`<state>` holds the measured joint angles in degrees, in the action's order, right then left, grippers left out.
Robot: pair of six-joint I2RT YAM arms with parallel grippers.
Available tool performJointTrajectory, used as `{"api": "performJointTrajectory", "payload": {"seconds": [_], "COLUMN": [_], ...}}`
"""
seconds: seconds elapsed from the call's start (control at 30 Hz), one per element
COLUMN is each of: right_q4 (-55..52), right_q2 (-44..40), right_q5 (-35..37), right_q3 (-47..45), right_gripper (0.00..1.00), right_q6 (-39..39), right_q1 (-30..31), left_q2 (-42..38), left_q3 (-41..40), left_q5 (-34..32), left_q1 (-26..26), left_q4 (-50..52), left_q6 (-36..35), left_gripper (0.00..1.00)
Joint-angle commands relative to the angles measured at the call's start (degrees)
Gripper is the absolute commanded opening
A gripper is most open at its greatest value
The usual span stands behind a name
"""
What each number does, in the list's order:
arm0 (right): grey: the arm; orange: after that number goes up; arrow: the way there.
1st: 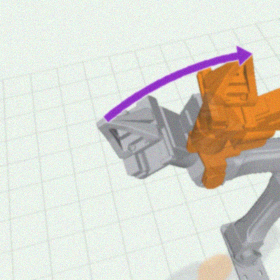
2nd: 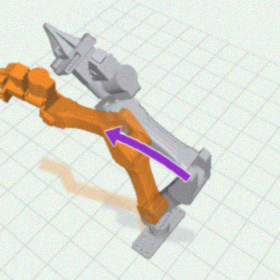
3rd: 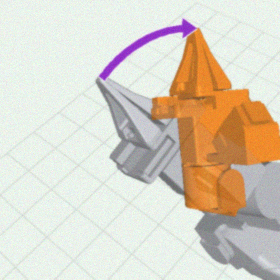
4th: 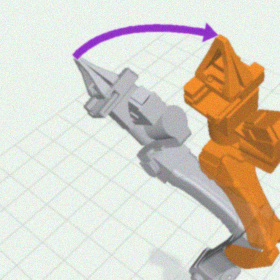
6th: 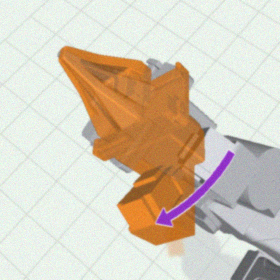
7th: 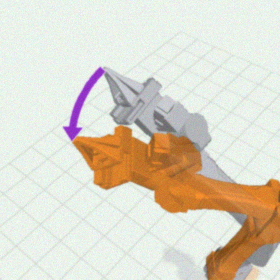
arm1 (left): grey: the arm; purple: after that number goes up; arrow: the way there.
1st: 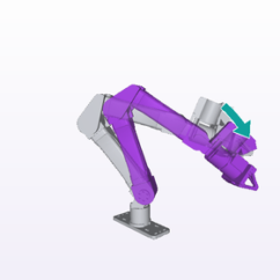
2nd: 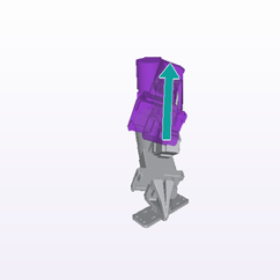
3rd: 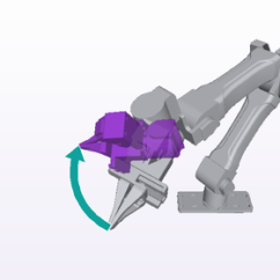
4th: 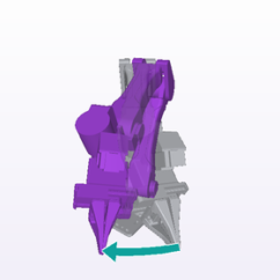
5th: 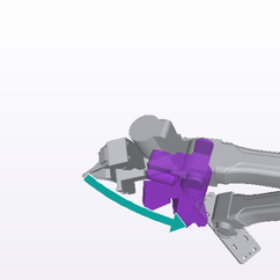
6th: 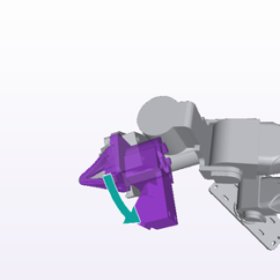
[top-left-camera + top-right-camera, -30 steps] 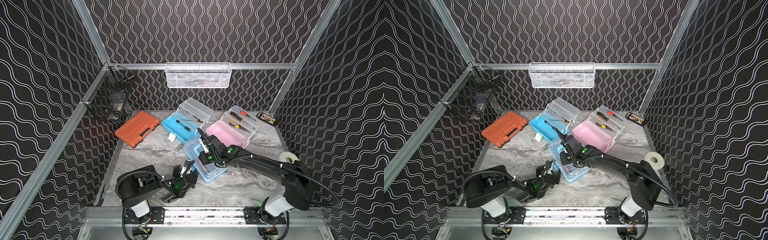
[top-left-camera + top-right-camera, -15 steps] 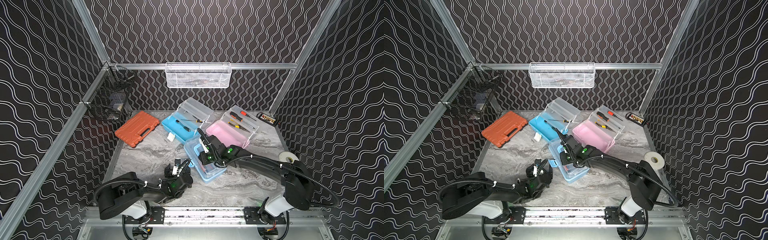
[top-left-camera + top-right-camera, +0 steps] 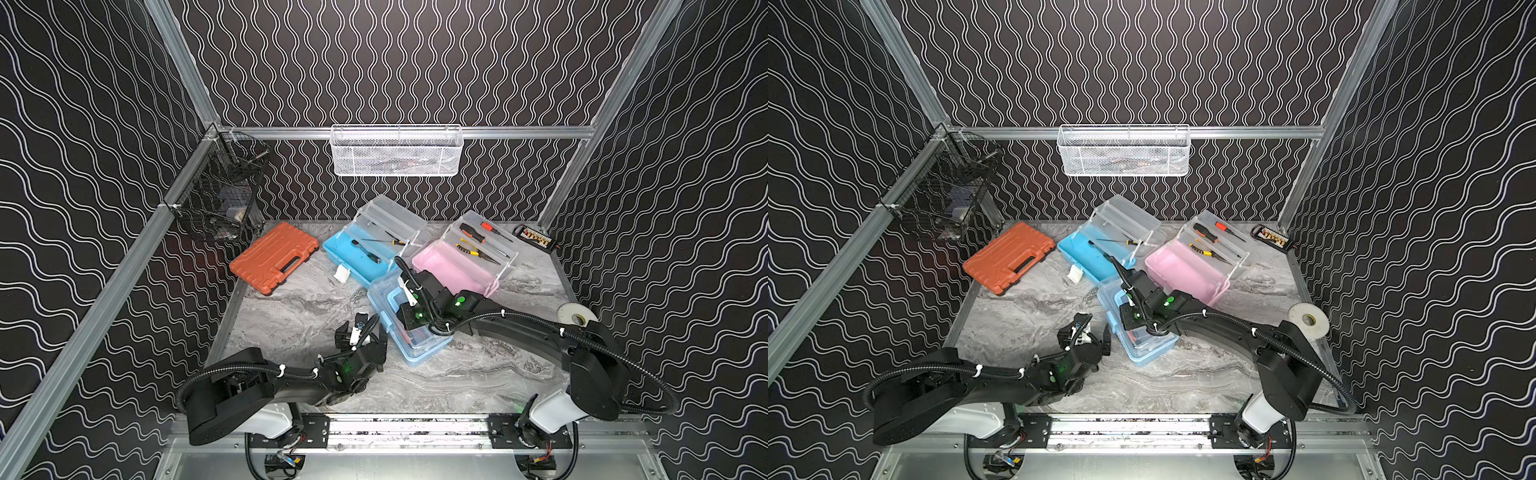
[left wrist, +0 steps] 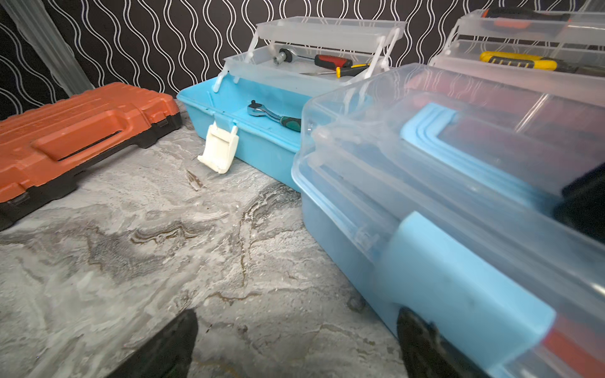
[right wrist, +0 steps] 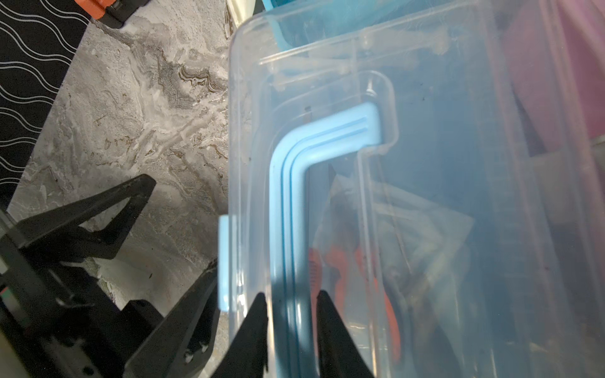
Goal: Close toolboxes
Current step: Fasten the toolbox latch on the toolbox.
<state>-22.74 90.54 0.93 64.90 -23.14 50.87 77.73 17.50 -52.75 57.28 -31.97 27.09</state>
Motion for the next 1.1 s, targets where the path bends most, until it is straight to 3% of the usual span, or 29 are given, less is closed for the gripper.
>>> {"api": "performJointTrajectory", "payload": {"seconds": [0.0,0.3,0.67,1.07], "right_q4": [-9.43,-9.06,-9.34,-9.25], "right_q2": [0.86,1.39,1.77,2.25], "right_q5": [-2.4,-3.12,-3.42,-3.64], "right_q3": [-0.92,-0.74,-0.39,-0.39], "right_gripper": [0.29,0.29,0.29,0.29], "right_q6": [-0.77,-0.64,-0.07,0.11], "right_q1": [0.11,0.1,0.1,0.1], "left_q2": [-1.28,-5.88,-7.94,-7.95], "left_q3": [0.77,-0.26,0.3,0.83], "left_q5": [1.67,4.88,14.09,17.61], "left_q1": [-0.06,-1.79,-5.55,-5.94], "left_q4": [-0.93,-0.21,-0.38,-0.5], "left_q6": [-1.0,0.24,4.01,5.72], "left_gripper": [0.99,0.99,0.99,0.99]}}
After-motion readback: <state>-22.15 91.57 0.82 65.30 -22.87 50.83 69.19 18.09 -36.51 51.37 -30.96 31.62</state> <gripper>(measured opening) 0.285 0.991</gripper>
